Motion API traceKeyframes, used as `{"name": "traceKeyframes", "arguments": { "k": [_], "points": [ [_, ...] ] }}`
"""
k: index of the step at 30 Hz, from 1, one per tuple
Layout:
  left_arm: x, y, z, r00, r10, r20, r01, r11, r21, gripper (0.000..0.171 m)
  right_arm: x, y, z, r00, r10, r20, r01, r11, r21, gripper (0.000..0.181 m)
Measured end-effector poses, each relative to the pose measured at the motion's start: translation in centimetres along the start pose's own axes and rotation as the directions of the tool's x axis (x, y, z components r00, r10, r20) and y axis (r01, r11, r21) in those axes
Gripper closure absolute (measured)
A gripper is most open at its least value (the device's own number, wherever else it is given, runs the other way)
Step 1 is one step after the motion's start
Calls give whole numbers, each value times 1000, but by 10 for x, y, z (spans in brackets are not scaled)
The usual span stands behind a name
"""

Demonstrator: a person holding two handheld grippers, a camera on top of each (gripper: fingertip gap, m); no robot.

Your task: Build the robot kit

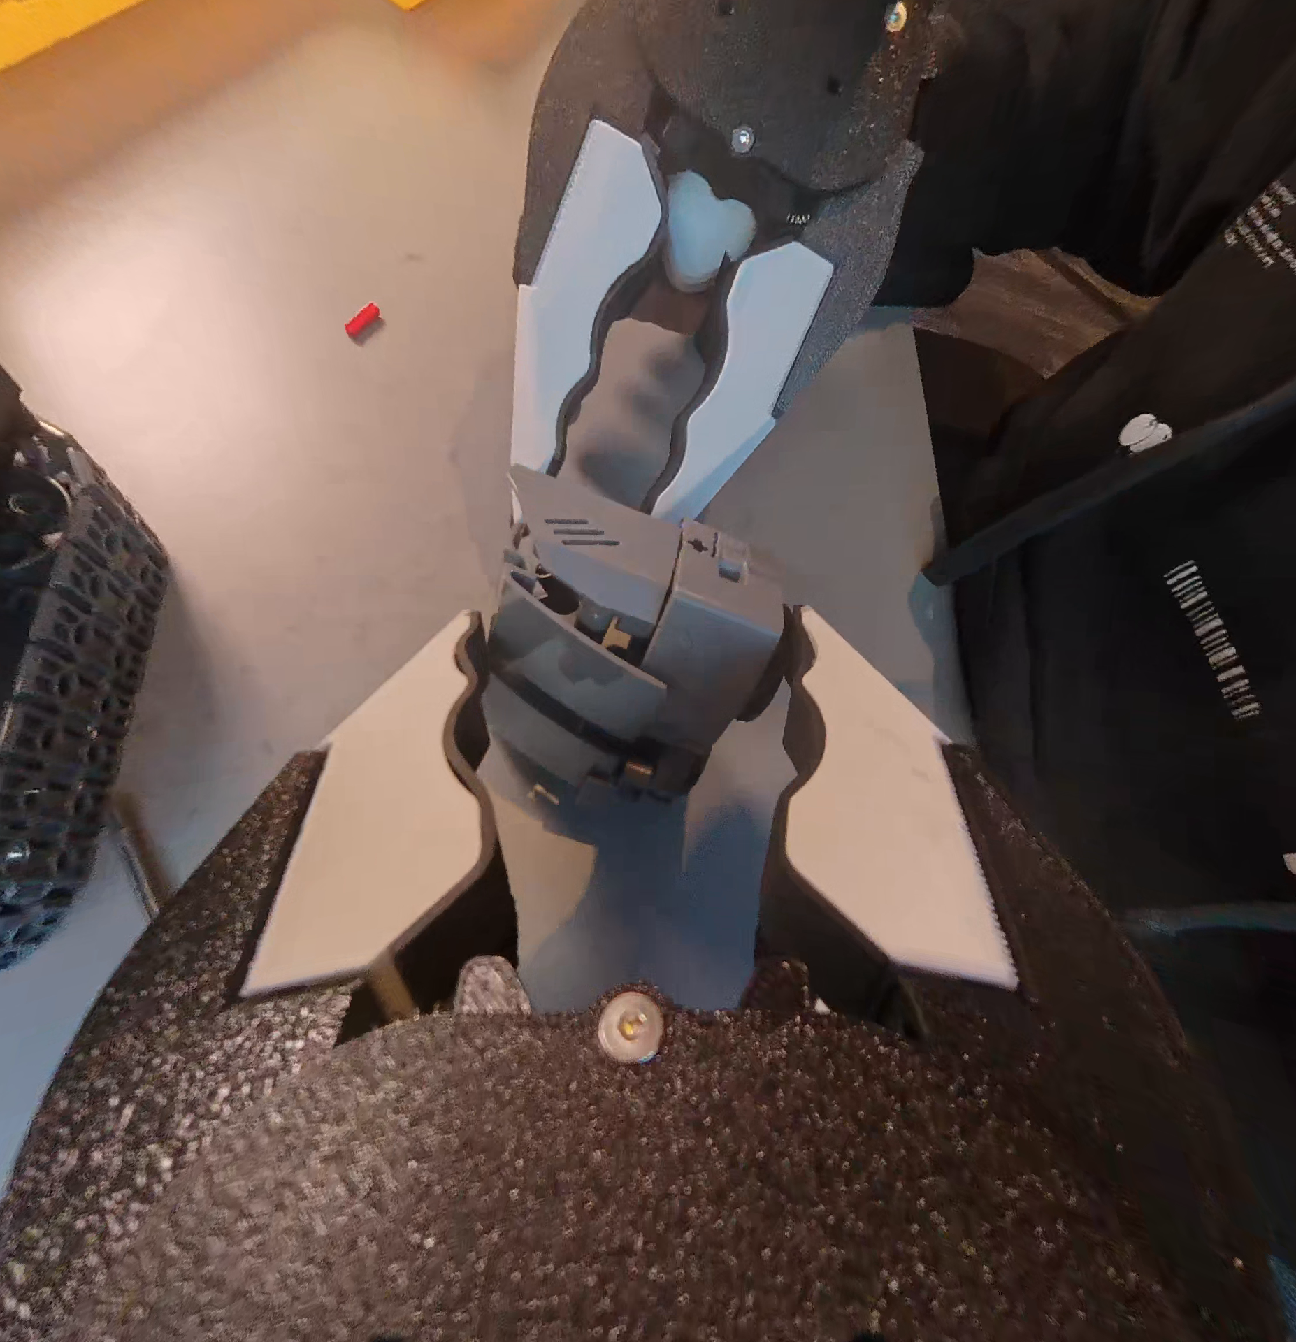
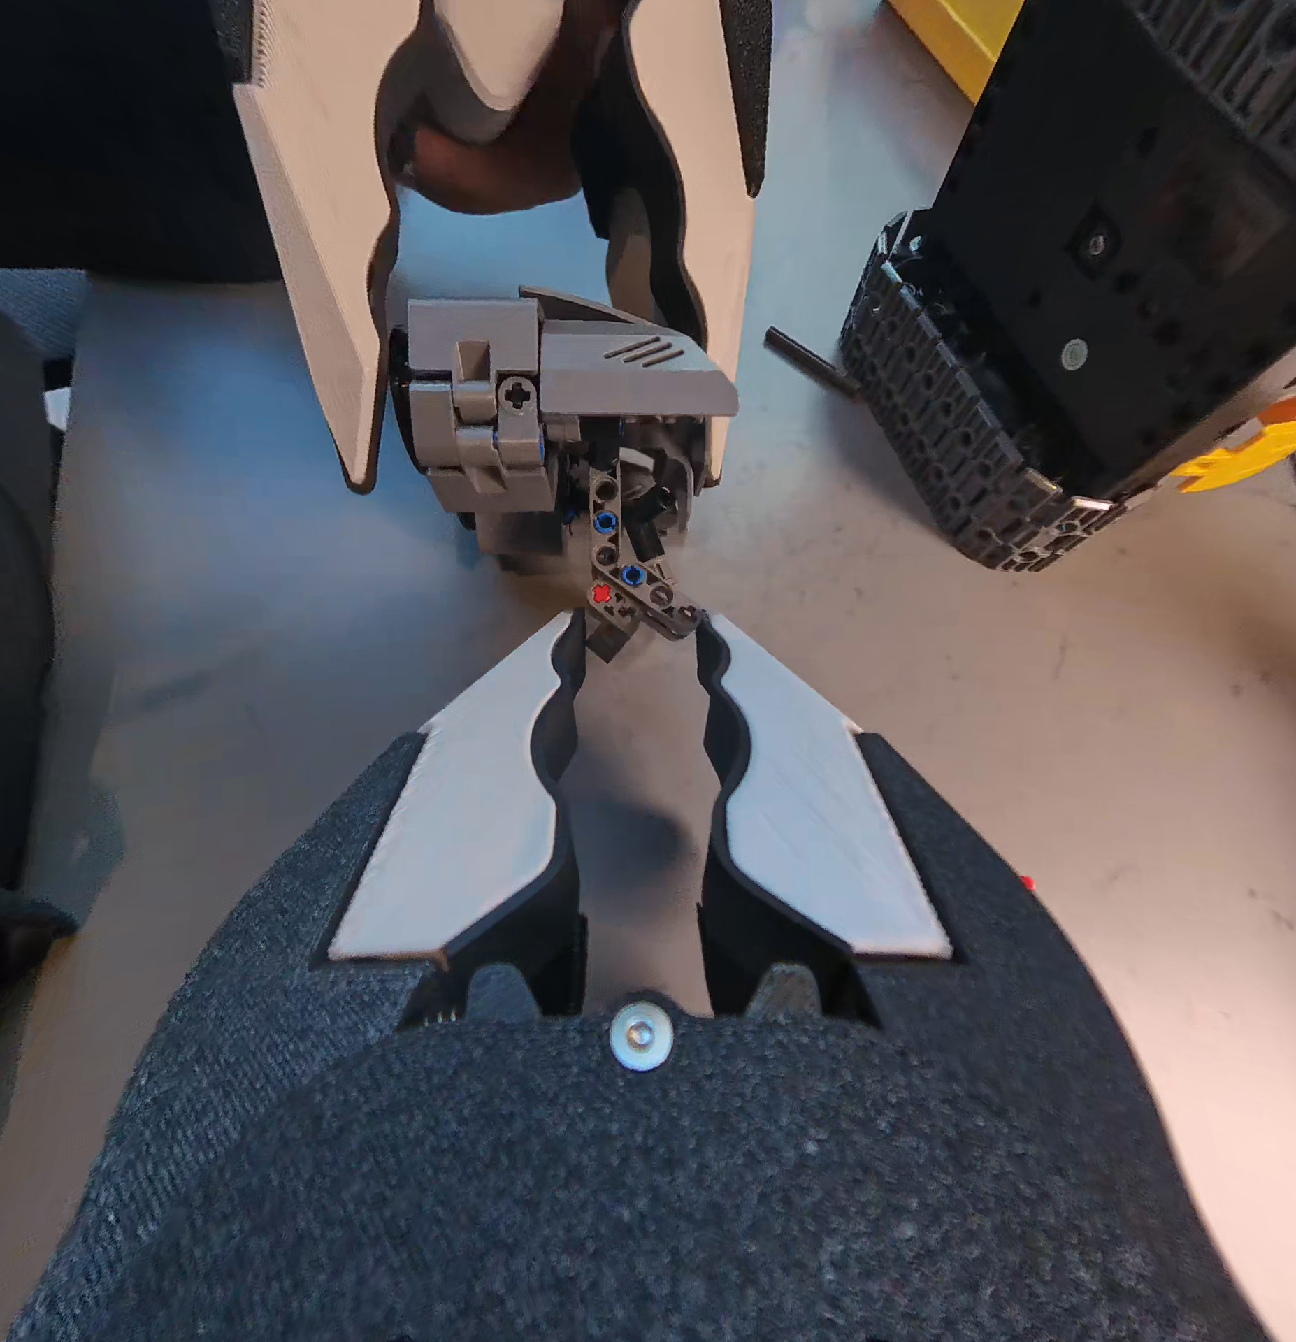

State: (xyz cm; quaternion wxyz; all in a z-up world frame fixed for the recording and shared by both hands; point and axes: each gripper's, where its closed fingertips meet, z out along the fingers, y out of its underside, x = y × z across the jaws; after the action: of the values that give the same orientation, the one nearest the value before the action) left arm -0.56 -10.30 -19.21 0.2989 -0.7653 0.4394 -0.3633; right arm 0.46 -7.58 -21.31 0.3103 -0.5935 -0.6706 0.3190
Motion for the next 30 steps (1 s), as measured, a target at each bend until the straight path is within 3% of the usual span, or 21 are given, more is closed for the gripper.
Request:
{"name": "traceKeyframes", "arguments": {
  "k": [13,16,18,22,30],
  "points": [
    [-2,-4,-4,999,-1,-54,9,990,140,95,-9,8,0,993,-19,112,18,1000,11,153],
    [-4,-9,-8,988,-100,-116,119,977,174,96,-9,5,-1,993,1,122,-5,999,34,154],
    [-7,-16,-12,944,-249,-218,294,932,211,96,-9,0,-4,988,42,146,-52,997,63,155],
    [-15,-23,-18,795,-456,-400,568,792,225,96,-5,-7,-9,976,127,178,-148,983,111,156],
    [-19,-27,-22,645,-556,-524,729,654,203,97,-2,-13,-13,961,185,206,-218,964,150,160]
  ]
}}
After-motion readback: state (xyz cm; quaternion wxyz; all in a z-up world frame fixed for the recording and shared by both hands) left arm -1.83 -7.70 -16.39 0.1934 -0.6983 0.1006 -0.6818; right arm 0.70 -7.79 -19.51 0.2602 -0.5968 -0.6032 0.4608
